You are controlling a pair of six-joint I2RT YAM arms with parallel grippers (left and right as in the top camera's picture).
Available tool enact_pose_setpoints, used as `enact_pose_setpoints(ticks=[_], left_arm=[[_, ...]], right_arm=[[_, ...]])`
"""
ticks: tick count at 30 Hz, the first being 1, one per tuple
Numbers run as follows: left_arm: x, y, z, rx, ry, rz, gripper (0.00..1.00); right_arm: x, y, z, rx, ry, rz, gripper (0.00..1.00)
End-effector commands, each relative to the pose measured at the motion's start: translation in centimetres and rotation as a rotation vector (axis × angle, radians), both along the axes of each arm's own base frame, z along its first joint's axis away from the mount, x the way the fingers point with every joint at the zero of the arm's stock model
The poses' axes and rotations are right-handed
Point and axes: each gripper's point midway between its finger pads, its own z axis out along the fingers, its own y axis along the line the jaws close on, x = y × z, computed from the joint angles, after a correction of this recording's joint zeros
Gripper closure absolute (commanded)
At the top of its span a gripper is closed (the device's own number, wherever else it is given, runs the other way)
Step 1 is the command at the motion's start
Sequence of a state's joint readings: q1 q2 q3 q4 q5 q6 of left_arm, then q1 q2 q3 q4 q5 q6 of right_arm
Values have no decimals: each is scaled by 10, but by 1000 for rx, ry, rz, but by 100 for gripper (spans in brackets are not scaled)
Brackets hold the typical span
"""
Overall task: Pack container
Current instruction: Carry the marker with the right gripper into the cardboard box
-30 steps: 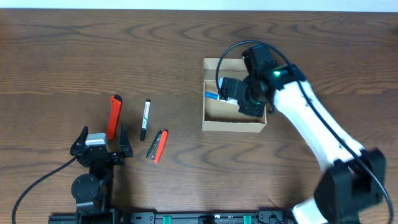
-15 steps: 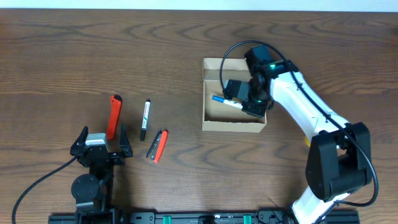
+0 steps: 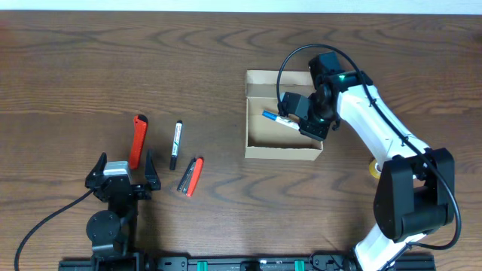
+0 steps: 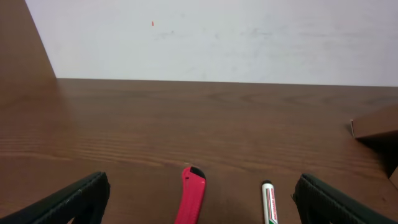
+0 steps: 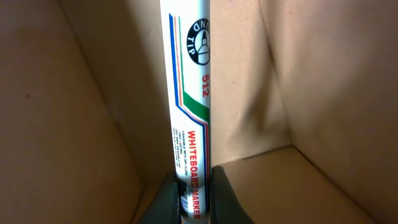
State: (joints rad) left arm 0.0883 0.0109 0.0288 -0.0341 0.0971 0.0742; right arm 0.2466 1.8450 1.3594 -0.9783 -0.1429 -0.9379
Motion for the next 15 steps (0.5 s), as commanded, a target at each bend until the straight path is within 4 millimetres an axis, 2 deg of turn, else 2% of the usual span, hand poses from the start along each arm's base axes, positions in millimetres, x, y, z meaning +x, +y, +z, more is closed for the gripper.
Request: enact_pose_setpoints(ticks=[1,10,15], left_arm=[[0,-2,-19,-15,50,-7,4],[0,-2,-18,-15,50,-7,5],[0,-2,-19,-15,50,-7,4]], right_arm=[[-9,13,-7,23,24,50,99],[-23,18,-20,19,53,72,99],[-34,16,-34,23,77,72,99]])
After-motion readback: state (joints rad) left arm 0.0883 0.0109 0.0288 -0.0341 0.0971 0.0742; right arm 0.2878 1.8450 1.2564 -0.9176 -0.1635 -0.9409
